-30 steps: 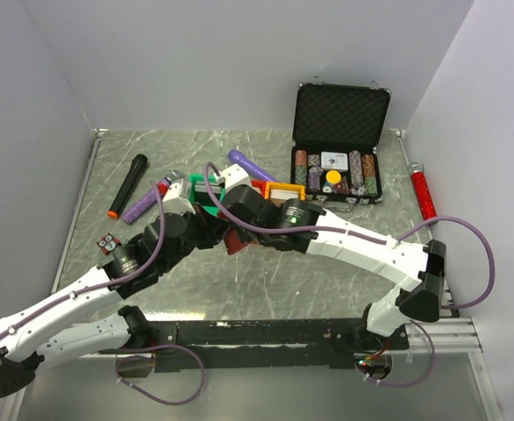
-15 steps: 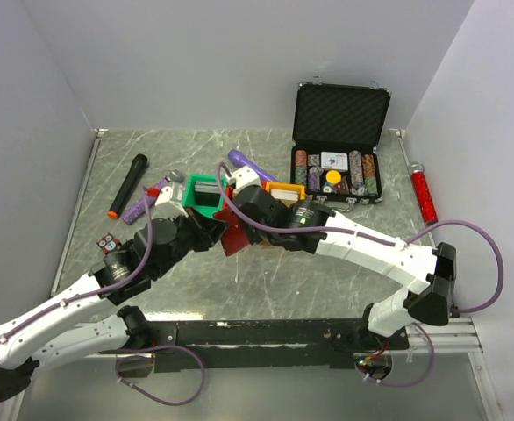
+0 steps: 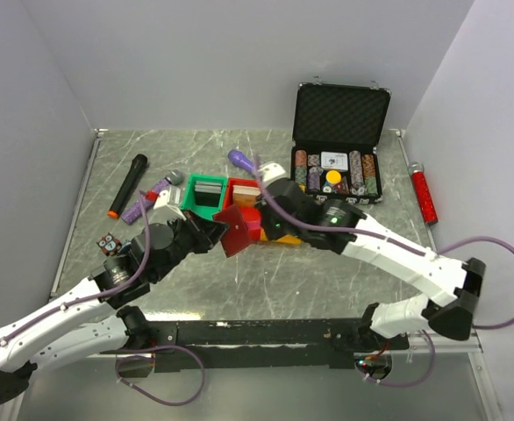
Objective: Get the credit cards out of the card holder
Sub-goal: Open the card holder.
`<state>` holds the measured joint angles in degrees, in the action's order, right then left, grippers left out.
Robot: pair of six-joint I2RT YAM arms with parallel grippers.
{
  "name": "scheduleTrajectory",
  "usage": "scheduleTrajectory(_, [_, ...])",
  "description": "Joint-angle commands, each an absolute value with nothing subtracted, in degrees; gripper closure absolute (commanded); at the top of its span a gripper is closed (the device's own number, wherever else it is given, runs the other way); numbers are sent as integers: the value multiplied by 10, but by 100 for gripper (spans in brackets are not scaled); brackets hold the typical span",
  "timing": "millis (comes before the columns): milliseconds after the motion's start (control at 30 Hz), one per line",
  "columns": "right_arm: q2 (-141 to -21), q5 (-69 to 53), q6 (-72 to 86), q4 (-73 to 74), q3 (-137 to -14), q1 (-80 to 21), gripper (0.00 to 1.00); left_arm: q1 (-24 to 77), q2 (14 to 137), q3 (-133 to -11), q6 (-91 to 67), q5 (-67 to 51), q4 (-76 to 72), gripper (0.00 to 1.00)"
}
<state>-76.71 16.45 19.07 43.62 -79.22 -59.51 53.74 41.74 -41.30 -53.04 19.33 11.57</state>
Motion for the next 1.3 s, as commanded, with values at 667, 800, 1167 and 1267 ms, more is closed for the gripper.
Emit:
scheduleTrajectory(667, [-480,-248,250,167,-540,-342,21,472,302,-186,-470,-71,-337,99])
scheduleTrajectory(800, [-439,-310,287,92,-499,-317,20,384,307,-142,-562,-214,-474,98])
scheduleTrajectory(1167, [-478,-385,285,128,-563,-312,24,346,502,-224,-633,-438,-628,99])
scheduleTrajectory(1267, [-487,-401,284,130,-550,-313,26,345,517,-235,-641,-447,-637,99])
